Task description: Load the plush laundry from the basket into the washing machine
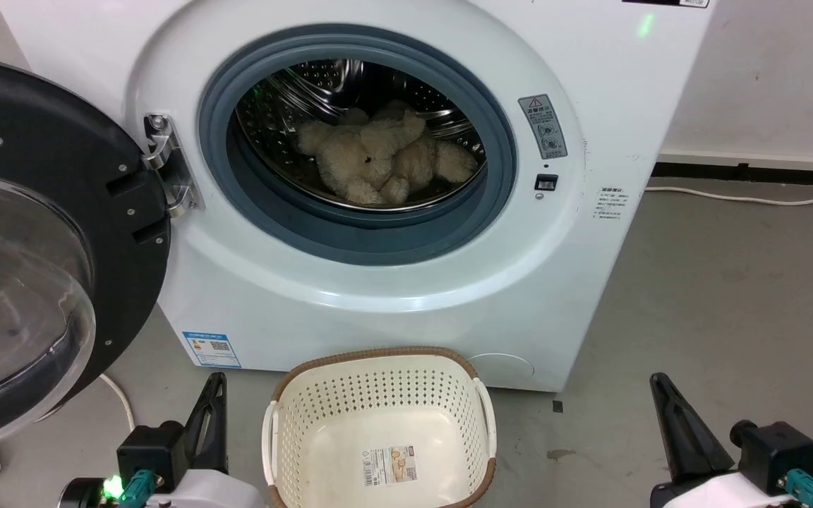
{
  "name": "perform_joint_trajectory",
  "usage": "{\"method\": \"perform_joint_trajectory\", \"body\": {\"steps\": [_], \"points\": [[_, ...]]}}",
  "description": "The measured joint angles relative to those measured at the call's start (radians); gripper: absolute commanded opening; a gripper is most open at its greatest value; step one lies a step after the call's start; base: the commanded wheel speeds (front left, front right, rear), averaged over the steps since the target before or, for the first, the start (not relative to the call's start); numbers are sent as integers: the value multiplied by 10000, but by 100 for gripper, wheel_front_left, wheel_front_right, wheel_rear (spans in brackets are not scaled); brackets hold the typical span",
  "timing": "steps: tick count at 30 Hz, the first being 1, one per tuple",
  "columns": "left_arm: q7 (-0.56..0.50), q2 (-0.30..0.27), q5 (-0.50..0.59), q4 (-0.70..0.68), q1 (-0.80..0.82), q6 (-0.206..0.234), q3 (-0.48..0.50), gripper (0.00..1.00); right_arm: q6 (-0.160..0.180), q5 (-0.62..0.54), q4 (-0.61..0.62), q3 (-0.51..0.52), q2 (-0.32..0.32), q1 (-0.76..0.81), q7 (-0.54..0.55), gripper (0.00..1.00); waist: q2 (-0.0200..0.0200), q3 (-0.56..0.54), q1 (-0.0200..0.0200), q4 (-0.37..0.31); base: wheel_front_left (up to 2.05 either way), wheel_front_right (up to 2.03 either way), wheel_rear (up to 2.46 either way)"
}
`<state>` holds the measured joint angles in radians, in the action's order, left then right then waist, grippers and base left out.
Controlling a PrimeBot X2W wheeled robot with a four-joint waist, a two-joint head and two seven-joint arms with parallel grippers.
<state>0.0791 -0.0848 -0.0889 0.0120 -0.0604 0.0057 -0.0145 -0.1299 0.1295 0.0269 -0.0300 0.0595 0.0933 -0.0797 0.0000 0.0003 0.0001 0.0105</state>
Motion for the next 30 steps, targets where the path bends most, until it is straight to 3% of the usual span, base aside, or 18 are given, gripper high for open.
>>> {"method": "perform_joint_trajectory", "body": {"steps": [30], "points": [[-625, 282, 640, -50, 400, 0, 81, 0, 0, -1018, -190, 228, -40, -648, 650, 0, 0, -2, -1, -88, 0, 0, 0]]}}
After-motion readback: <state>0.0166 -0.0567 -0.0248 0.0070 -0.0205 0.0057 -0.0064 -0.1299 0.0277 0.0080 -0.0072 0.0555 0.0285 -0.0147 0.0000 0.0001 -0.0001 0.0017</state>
